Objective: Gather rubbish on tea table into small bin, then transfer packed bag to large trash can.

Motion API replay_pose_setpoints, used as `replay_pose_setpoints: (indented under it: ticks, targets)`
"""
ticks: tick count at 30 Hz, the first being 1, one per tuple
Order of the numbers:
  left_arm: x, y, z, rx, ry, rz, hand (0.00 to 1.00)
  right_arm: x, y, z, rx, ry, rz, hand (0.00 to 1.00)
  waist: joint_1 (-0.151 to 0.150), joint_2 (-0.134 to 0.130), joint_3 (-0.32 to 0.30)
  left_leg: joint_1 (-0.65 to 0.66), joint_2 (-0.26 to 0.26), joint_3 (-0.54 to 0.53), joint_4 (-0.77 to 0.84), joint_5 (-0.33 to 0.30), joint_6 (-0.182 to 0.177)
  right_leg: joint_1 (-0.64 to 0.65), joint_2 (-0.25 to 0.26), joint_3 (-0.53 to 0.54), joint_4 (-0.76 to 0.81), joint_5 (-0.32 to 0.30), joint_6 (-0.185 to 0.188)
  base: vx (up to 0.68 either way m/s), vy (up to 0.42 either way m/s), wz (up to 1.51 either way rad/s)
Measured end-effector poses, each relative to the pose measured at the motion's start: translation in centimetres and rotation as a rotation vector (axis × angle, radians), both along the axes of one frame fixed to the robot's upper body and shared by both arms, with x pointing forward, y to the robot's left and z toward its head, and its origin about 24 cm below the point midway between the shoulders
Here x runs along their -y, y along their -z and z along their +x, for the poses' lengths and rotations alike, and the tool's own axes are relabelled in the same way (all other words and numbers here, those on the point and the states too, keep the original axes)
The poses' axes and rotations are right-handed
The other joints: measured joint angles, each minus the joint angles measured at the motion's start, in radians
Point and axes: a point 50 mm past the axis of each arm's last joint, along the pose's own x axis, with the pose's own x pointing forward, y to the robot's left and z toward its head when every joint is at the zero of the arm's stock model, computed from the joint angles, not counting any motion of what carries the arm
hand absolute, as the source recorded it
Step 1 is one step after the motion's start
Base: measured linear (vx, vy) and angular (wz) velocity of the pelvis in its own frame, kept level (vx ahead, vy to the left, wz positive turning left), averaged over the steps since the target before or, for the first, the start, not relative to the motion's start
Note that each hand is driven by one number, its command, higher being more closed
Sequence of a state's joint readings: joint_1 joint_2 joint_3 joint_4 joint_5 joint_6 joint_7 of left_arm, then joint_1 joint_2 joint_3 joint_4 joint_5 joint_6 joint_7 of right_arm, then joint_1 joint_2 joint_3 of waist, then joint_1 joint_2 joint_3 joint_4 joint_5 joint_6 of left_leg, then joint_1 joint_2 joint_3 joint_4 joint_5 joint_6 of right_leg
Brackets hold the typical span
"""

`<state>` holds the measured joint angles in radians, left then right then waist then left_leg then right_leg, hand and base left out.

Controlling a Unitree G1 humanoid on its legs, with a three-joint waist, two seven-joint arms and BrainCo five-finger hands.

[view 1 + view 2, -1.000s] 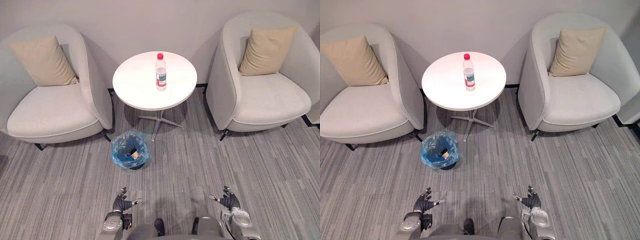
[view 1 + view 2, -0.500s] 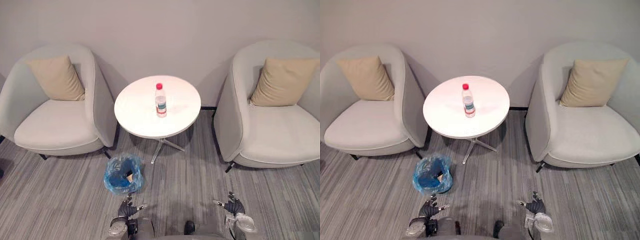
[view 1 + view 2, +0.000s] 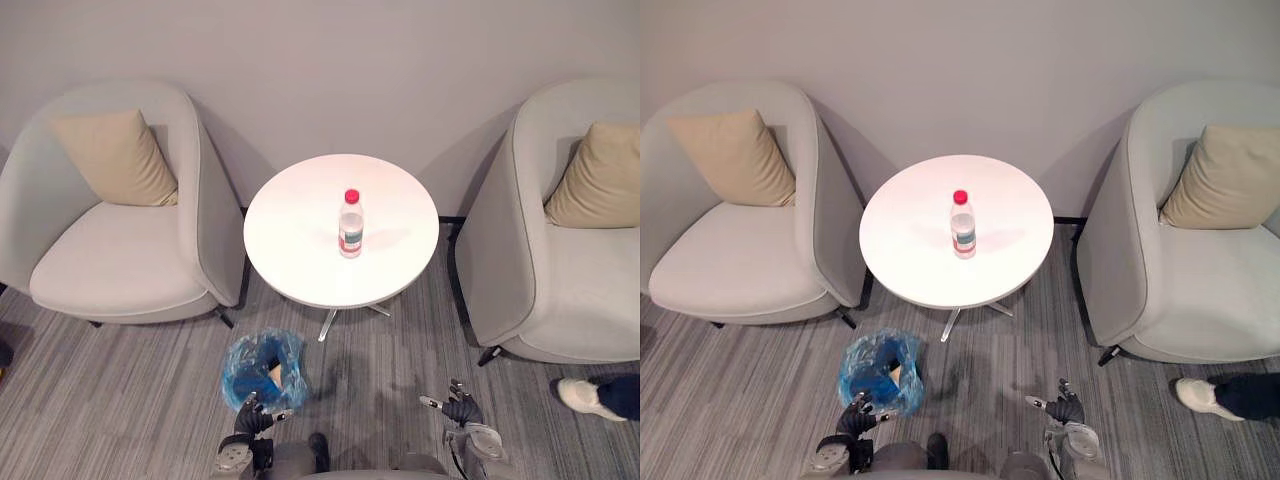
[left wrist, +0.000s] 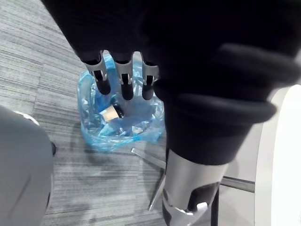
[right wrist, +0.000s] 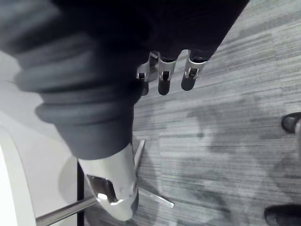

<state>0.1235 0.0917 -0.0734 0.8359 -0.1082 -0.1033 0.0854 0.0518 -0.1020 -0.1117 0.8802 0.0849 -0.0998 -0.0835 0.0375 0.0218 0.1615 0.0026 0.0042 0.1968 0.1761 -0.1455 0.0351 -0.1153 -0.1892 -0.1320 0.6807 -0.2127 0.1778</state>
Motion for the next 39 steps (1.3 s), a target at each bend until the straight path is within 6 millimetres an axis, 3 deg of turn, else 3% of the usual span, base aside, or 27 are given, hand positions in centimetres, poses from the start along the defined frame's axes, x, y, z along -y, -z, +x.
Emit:
replay_pose_setpoints:
  ticks: [1, 3, 5, 6, 7, 8, 10, 13, 22, 29, 39]
  targets:
    - [-0.2, -0.1, 0.3, 0.004, 0.012, 0.01, 0.0, -0.3, 0.2, -0.5, -0.016, -0.011, 0.001, 0.0, -0.009, -0.008, -0.005, 0.014, 0.0, -0.022, -0.002, -0.003, 0.003, -0.034, 0.002, -0.003, 0.018, -0.046, -0.036, 0.26, -0.005, 0.47]
    - [-0.3, -0.3, 0.7, 0.014, 0.012, 0.013, 0.0, -0.2, 0.3, -0.6, -0.019, -0.011, 0.0, 0.0, -0.027, -0.002, -0.001, 0.017, 0.017, -0.064, -0.002, -0.002, 0.002, -0.064, 0.039, -0.002, -0.046, -0.068, -0.075, 0.26, -0.097, 0.67]
    - [-0.3, -0.5, 1.4, 0.031, 0.012, 0.014, 0.0, -0.1, 0.3, -0.7, -0.024, -0.01, -0.005, 0.0, -0.026, 0.009, 0.005, 0.03, 0.048, -0.097, 0.0, 0.002, -0.007, -0.09, 0.098, 0.036, -0.2, -0.057, -0.086, 0.23, -0.139, 0.46]
    - [-0.4, -0.5, 1.4, 0.032, 0.011, 0.017, 0.0, -0.1, 0.3, -0.7, -0.024, -0.01, -0.005, 0.0, -0.026, 0.005, 0.002, 0.033, 0.048, -0.105, 0.002, 0.004, -0.012, -0.084, 0.108, 0.054, -0.273, -0.026, -0.09, 0.19, -0.13, 0.48]
    - [-1.1, -0.6, 1.3, 0.03, 0.012, 0.037, 0.0, -0.1, 0.5, -1.1, -0.034, -0.006, -0.003, 0.0, -0.026, -0.032, -0.011, 0.042, 0.023, -0.12, 0.006, -0.004, -0.042, -0.07, 0.101, 0.091, -0.41, 0.14, -0.11, 0.27, -0.186, 0.57]
    - [-0.3, -0.2, 1.2, 0.011, 0.006, 0.014, 0.0, 0.5, 0.7, -1.6, -0.059, 0.0, -0.016, 0.0, -0.024, -0.004, -0.015, 0.059, 0.044, -0.143, 0.007, -0.027, -0.072, -0.061, 0.118, 0.078, -0.393, 0.177, -0.133, 0.31, -0.211, 0.46]
    - [0.5, 0.2, 0.5, -0.01, -0.001, -0.012, 0.0, 1.4, 0.4, -1.3, -0.049, 0.004, -0.039, 0.0, -0.022, 0.024, -0.037, 0.059, 0.083, -0.146, -0.007, -0.026, -0.075, -0.011, 0.156, 0.061, -0.49, 0.192, -0.147, 0.23, -0.177, 0.12]
    - [0.6, 0.2, 0.6, -0.008, -0.004, -0.014, 0.0, 1.6, 0.5, -1.6, -0.058, 0.016, -0.041, 0.0, -0.024, 0.028, -0.041, 0.068, 0.104, -0.17, -0.039, -0.018, -0.087, 0.022, 0.182, 0.044, -0.552, 0.21, -0.161, 0.11, -0.114, 0.12]
    - [-0.1, 0.3, 0.1, -0.023, -0.029, -0.006, 0.0, 0.9, 0.2, -1.1, -0.023, 0.015, -0.028, 0.0, -0.021, 0.008, -0.05, 0.097, 0.093, -0.193, -0.073, -0.011, -0.099, 0.116, 0.18, 0.017, -0.687, 0.281, -0.149, -0.02, 0.032, 0.12]
    - [-0.5, 0.2, -0.1, -0.018, -0.03, 0.005, 0.0, 0.6, -3.9, 2.7, 0.237, -0.018, -0.061, 0.0, -0.019, -0.016, -0.065, 0.089, 0.071, -0.199, -0.078, -0.009, -0.099, 0.147, 0.164, 0.023, -0.779, 0.341, -0.136, -0.09, 0.034, -0.02]
    - [-0.6, -0.2, 0.1, 0.01, -0.031, 0.003, 0.0, 0.4, -7.7, 5.3, 0.435, -0.056, -0.132, 0.0, -0.018, -0.024, -0.068, 0.09, 0.07, -0.221, -0.107, 0.001, -0.107, 0.144, 0.157, 0.007, -0.779, 0.337, -0.132, -0.02, 0.007, 0.05]
